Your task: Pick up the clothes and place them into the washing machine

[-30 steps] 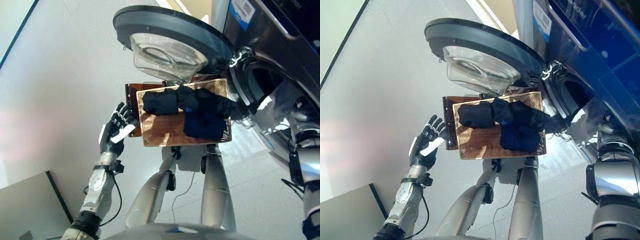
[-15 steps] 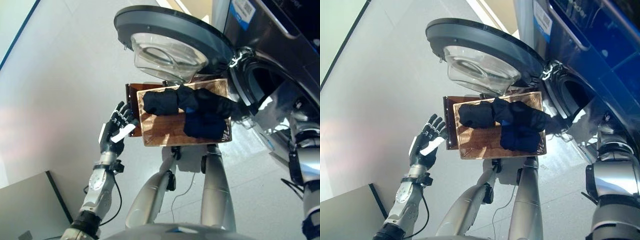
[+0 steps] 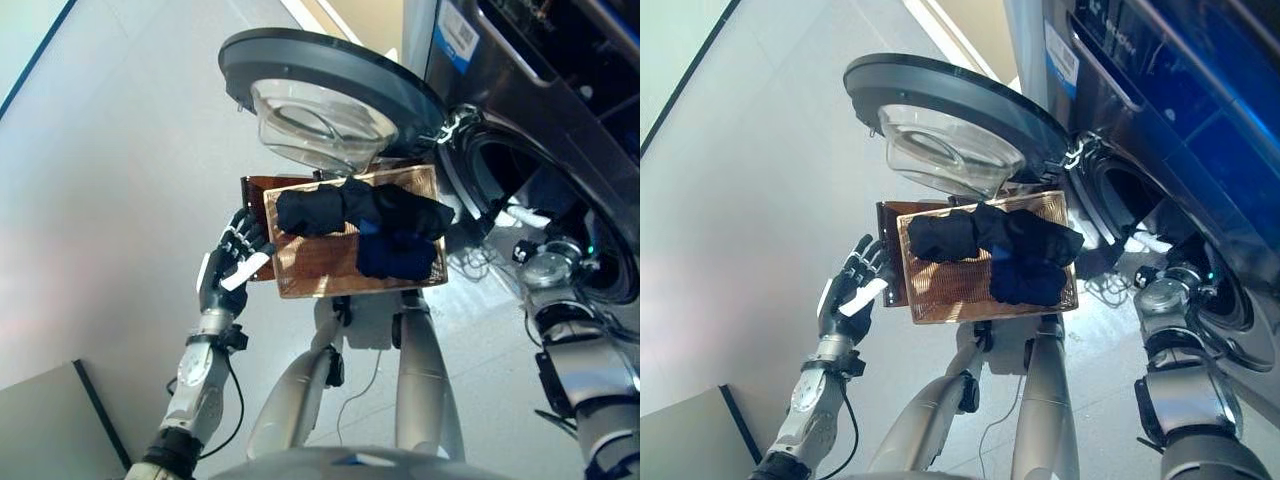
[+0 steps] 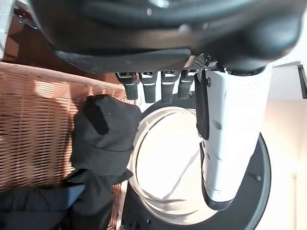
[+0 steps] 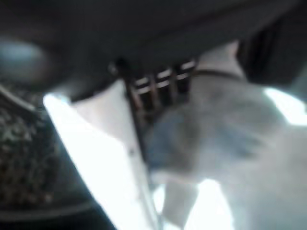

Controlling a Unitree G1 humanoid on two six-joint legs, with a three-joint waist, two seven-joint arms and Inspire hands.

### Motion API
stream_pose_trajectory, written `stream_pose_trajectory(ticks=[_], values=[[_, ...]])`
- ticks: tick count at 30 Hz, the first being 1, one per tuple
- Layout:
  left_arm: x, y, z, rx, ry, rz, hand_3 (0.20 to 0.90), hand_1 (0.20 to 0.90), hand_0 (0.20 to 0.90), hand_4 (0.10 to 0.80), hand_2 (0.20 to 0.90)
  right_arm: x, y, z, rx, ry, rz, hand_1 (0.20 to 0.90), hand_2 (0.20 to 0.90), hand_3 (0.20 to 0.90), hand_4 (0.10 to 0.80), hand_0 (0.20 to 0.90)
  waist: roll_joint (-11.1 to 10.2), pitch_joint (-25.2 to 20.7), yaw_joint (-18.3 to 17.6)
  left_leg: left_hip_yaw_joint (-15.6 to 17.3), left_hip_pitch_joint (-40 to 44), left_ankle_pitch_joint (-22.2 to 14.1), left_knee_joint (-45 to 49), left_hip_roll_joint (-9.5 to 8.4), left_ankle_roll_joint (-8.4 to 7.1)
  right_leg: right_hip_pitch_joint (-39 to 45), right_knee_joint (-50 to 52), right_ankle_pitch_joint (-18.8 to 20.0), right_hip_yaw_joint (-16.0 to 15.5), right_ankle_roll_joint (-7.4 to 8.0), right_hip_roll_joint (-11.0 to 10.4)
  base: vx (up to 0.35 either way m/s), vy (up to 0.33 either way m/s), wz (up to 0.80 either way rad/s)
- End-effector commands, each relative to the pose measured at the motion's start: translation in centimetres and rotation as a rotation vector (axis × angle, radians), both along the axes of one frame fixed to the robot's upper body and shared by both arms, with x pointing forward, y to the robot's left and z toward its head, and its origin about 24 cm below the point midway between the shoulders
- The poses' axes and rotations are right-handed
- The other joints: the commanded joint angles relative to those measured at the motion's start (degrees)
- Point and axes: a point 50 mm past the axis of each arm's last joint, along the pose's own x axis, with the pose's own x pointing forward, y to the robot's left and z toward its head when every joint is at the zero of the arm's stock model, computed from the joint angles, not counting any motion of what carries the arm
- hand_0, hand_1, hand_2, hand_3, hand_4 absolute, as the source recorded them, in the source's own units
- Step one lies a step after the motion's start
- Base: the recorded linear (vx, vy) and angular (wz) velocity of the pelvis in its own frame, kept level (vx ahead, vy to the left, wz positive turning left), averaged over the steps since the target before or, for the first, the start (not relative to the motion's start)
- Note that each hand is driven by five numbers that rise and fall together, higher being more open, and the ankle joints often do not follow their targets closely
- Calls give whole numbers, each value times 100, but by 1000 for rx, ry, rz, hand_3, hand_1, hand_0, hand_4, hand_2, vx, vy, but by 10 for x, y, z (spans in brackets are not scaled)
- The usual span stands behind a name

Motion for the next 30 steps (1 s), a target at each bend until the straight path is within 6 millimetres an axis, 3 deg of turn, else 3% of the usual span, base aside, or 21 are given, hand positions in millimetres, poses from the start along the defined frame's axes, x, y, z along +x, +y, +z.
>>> stream_pose_trajectory(ticks=[1,12,15,16,17,30], values=[[-1,22,16,29,-114,92,900,900,900,800,900,4,1,8,-121,32,72,900,900,900,800,900,-219,-199,195,-93,-32,-284,-83,-71,-554,312,-709,243,-281,44,196,-31,6,-3],[-4,22,20,27,-133,74,900,900,900,800,900,12,6,7,-233,191,135,900,900,900,800,900,-214,-122,267,-106,-153,-224,-83,-57,-571,225,-732,286,-276,28,223,0,-1,0],[-6,22,16,29,-116,62,900,900,900,800,900,10,4,2,-274,274,141,900,900,900,800,900,-244,-109,261,-128,-53,-305,-83,-65,-584,293,-653,119,-259,44,229,29,-14,3],[-7,21,16,26,-115,57,900,900,900,800,900,9,4,-2,-272,303,148,900,900,900,800,900,-247,-129,275,-132,-133,-206,-83,-45,-573,214,-670,271,-280,18,246,0,0,0],[-7,21,16,26,-113,57,900,900,900,800,900,9,4,-2,-271,306,149,900,900,900,800,900,-260,-122,263,-140,-39,-303,-83,-61,-582,295,-634,116,-257,46,236,0,0,0],[-5,22,12,23,-98,48,900,900,900,800,900,14,21,-15,-264,405,308,900,900,900,800,900,-365,-160,239,-162,19,-336,-83,-69,-575,331,-625,100,-261,48,236,7,-1,0]])
